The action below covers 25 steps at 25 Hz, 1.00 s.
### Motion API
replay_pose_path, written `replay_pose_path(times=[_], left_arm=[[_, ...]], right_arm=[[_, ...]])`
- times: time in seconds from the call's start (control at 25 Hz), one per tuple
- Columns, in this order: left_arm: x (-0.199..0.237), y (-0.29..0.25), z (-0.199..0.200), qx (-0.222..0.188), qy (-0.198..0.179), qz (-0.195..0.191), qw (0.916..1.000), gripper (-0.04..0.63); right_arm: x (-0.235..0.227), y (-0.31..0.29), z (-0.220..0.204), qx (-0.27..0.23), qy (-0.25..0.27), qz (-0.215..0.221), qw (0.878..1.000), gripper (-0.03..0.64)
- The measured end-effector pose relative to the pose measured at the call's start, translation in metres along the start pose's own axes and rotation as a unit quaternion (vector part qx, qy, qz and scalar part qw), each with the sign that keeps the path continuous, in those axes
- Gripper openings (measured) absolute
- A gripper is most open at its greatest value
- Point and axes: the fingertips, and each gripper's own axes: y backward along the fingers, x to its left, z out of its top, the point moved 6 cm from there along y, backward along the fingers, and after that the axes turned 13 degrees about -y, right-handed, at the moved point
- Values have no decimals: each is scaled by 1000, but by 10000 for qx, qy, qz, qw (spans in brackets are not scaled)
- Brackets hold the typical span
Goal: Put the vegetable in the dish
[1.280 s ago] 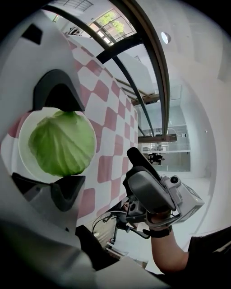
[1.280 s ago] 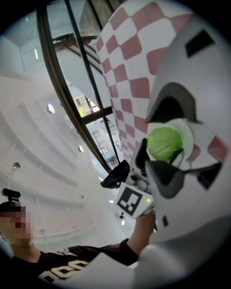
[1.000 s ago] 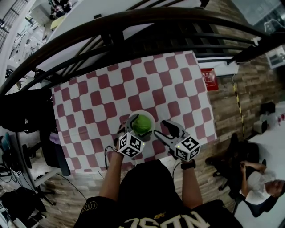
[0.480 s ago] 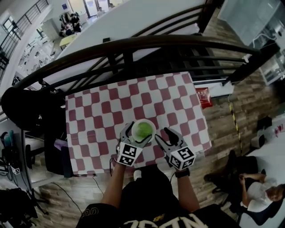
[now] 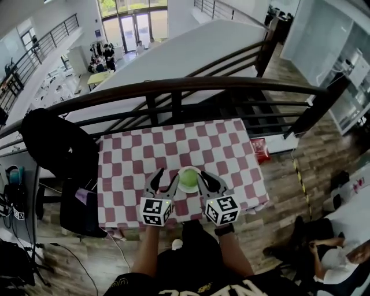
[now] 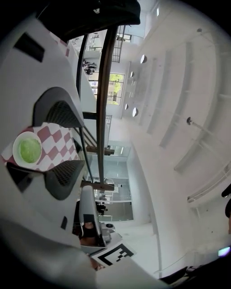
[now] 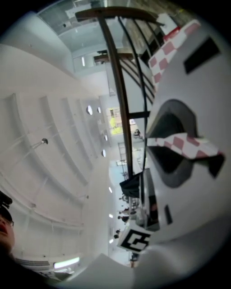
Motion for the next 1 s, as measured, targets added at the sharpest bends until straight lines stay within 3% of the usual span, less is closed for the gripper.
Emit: replay_pose_path(times=[0.4,0.64,1.0], left_arm=[[10,52,34,-462,-76,552,9974,38],[14,71,49,-706,-101,713,9949,18],[18,81,56,-758,-51,738,9944,18]], right_arm=[[56,13,22,-333,352,-23,9988,18],[76,16,28,-409,539,66,9977,17],[87,16,32,-490,609,63,9969,17]])
